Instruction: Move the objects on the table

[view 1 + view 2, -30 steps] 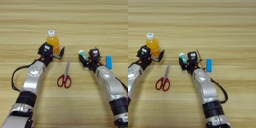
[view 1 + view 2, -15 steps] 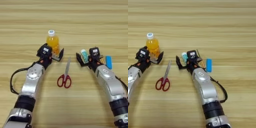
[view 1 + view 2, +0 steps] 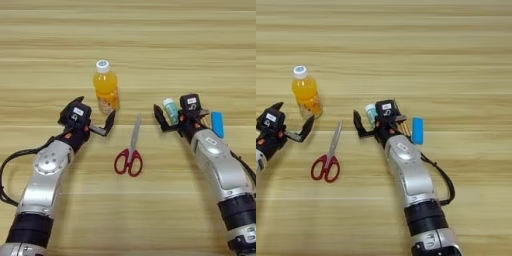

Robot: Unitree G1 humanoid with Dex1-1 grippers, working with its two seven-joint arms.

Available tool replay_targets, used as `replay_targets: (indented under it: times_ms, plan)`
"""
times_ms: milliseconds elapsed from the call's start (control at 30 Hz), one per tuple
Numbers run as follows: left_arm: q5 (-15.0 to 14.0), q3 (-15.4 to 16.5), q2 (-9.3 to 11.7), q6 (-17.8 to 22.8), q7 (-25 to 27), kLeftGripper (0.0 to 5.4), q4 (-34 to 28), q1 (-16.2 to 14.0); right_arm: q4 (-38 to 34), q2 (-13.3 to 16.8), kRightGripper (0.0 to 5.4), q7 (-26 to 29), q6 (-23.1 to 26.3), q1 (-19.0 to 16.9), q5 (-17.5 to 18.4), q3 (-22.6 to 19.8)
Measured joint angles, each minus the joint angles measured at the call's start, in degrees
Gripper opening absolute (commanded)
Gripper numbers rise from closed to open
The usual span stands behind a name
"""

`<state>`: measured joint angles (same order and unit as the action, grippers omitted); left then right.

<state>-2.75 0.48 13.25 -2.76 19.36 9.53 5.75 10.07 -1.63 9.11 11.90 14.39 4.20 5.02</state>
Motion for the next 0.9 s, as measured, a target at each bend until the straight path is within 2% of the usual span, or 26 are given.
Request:
replay_targets:
  times_ms: [300,500,600,667,767,900]
  plan:
    - [0.1,3.3,3.1,2.0,-1.6,5.4,0.0,0.3,2.0,-0.4,5.35,-0.2,-1.2,1.0,-0.3,-0.3]
    - [1.7,4.3,3.3,3.2,-6.0,5.4,2.9,2.0,2.1,-0.3,5.35,-0.6,-1.9,1.0,-1.0,-0.2]
    - [1.9,5.5,2.8,2.2,-8.8,5.4,5.3,3.0,1.3,0.3,5.35,-0.4,-2.6,0.9,-2.4,0.9]
    - [1.5,6.0,0.6,-0.6,-10.5,5.4,7.4,4.5,-0.8,0.9,5.35,0.5,-2.6,0.7,-3.3,2.3]
    - [1.4,6.0,-1.4,-3.1,-12.3,5.4,10.3,6.2,-3.6,1.7,5.35,2.1,-2.3,0.5,-3.9,4.0]
    - [1.6,6.1,-1.9,-5.5,-14.1,5.4,12.9,6.6,-7.3,2.7,5.35,5.3,0.5,0.6,-4.1,6.3]
